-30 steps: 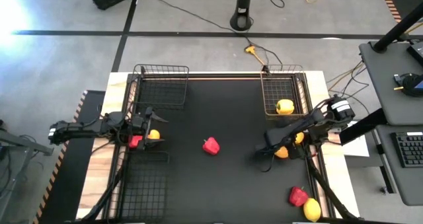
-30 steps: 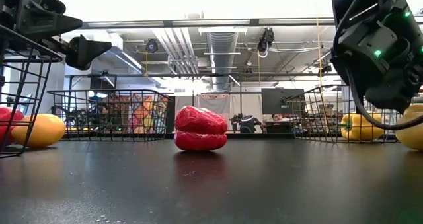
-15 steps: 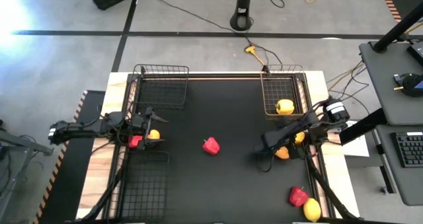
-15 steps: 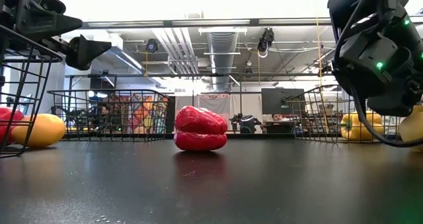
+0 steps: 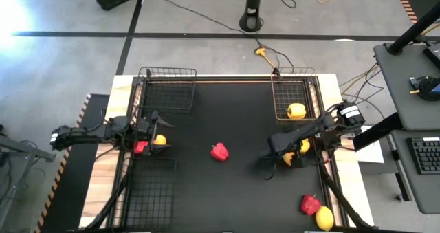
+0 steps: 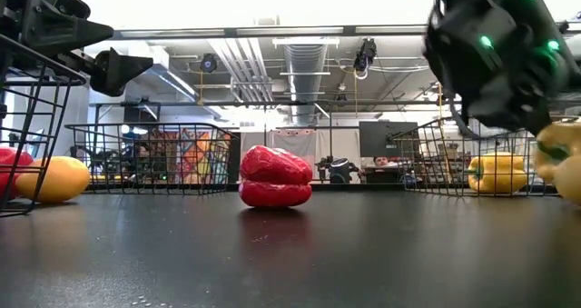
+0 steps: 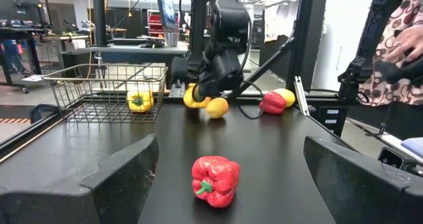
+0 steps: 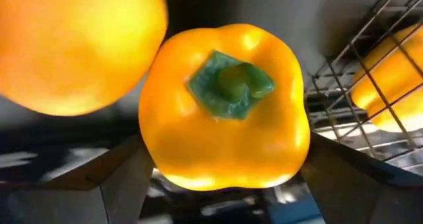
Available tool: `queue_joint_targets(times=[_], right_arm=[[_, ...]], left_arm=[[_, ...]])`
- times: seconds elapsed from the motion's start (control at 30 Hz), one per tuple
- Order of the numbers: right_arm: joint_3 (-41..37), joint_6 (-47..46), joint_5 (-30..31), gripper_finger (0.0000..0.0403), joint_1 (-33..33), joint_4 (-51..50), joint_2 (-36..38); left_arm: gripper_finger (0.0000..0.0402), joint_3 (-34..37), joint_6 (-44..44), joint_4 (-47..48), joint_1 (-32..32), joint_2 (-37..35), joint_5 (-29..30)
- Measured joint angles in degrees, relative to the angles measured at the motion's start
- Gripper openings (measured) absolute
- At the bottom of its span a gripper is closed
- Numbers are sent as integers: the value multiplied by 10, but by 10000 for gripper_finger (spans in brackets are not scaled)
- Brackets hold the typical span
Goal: Sort produce into baskets
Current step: Put the yellow bell pepper into the gold wire basket
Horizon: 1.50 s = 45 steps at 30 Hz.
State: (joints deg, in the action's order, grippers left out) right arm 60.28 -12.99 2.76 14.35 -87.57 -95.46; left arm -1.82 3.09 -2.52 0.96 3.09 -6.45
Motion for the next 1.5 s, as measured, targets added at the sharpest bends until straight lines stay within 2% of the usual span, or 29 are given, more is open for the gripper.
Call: queue_joint_targets(times=[0.13, 0.3, 0.47, 0.6, 0.83, 1.13, 1.3, 1.5], right_arm=[[85, -62, -32, 325, 2, -2, 1], [220, -114, -21, 325, 2, -2, 6], [319, -163, 78, 325, -18, -7, 35], [345, -200, 155, 325, -65, -22, 72], [311, -236, 183, 325, -250, -25, 143], [229, -262, 183, 325, -510, 1, 163], [150, -280, 149, 325, -601, 74, 160], [53, -269, 119, 325, -653, 190, 158]], left_arm=[[361, 0, 0, 0, 0, 0, 0], [361, 0, 0, 0, 0, 0, 0], [361, 0, 0, 0, 0, 0, 0], [361, 0, 0, 0, 0, 0, 0], [361, 0, 0, 0, 0, 0, 0], [361, 0, 0, 0, 0, 0, 0], [361, 0, 0, 0, 0, 0, 0], [361, 0, 0, 0, 0, 0, 0]])
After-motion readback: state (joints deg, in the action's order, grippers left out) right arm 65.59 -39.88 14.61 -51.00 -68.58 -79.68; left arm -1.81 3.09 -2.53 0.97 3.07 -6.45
